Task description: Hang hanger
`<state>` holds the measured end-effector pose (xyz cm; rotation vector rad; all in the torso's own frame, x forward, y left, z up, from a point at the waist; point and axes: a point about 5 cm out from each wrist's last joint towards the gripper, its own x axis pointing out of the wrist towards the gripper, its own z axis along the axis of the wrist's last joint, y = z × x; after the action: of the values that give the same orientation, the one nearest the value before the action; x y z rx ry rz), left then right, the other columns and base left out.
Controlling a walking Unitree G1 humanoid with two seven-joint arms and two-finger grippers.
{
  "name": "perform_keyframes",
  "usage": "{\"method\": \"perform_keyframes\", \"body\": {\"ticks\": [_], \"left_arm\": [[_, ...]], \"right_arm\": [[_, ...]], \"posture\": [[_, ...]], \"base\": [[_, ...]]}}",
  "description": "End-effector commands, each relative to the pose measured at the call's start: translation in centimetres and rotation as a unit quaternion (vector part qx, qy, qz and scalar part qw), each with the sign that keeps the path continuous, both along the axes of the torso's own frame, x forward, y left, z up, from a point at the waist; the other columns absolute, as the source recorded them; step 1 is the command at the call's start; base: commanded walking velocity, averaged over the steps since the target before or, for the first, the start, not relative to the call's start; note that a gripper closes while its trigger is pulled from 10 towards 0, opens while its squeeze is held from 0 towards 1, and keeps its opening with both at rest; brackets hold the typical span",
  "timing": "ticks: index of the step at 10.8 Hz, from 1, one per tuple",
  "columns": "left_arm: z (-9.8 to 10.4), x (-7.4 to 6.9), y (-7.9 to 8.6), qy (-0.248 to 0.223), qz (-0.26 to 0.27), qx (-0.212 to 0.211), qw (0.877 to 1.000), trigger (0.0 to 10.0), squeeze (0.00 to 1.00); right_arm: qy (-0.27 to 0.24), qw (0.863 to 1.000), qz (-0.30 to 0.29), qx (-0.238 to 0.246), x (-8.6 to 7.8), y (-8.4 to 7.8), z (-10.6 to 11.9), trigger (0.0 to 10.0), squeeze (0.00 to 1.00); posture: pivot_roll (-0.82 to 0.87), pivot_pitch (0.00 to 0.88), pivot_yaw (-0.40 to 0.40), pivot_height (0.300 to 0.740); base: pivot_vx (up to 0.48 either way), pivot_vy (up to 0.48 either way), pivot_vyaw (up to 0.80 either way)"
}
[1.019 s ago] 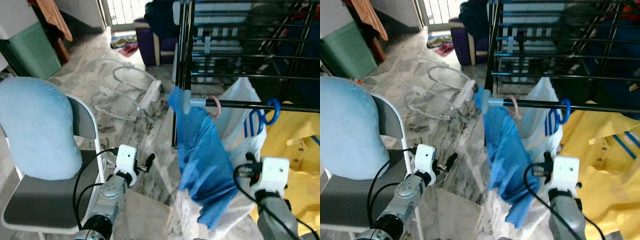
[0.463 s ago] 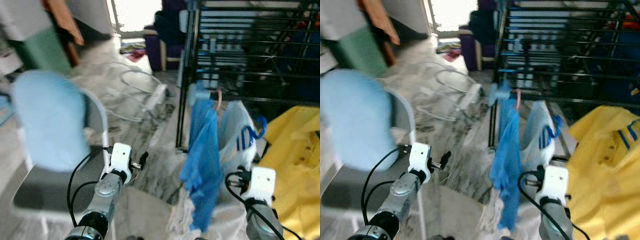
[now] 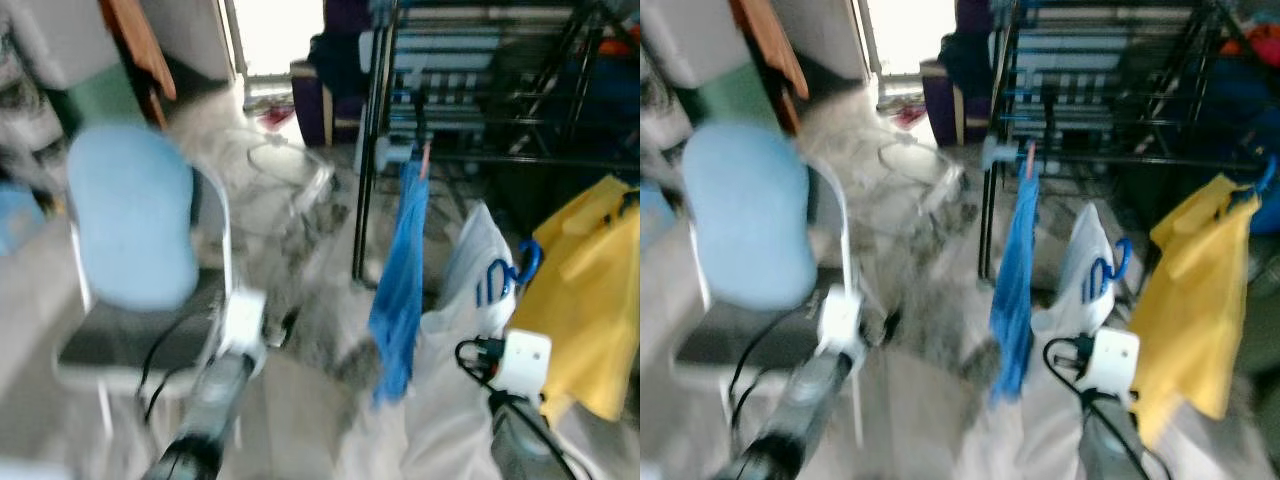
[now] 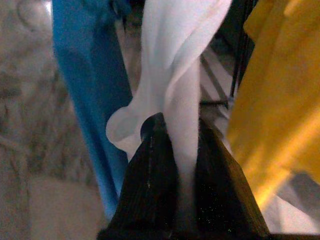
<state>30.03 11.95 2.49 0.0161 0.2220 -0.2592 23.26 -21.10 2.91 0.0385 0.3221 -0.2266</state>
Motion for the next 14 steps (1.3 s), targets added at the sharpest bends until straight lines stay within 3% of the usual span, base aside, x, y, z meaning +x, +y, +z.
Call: {"method": "perform_keyframes", "body": {"ticks": [1, 4, 8, 14], "left_arm": [[0.0, 0.0, 1.2, -0.003, 0.016, 0.008, 1.0, 10.0, 0.0], [0.4, 0.1, 1.3, -0.017, -0.008, 0.004, 1.0, 10.0, 0.0], [0.4, -0.2, 0.6, -0.022, -0.02, -0.005, 1.0, 10.0, 0.0], [-0.4, -1.2, 1.3, -0.015, 0.002, 0.007, 1.0, 10.0, 0.0]], "right_arm": [[-0.023, 1.0, 0.008, 0.002, 1.0, 0.5, 0.7, 10.0, 0.0], [-0.021, 1.0, 0.004, 0.014, 2.0, 1.1, 0.5, 10.0, 0.0], [0.01, 1.0, 0.021, 0.009, 1.9, 1.1, -0.5, 10.0, 0.0], [0.024, 0.994, 0.109, 0.024, 2.3, 3.4, -0.8, 10.0, 0.0]], "posture": [[-0.12, 0.061, 0.041, 0.74], [-0.11, 0.087, 0.073, 0.74], [-0.11, 0.121, 0.063, 0.74], [-0.08, 0.147, 0.036, 0.74]], "base": [[-0.307, 0.0, 0.0], [0.0, 0.0, 0.0], [0.0, -0.48, 0.0], [0.0, -0.48, 0.0]]}}
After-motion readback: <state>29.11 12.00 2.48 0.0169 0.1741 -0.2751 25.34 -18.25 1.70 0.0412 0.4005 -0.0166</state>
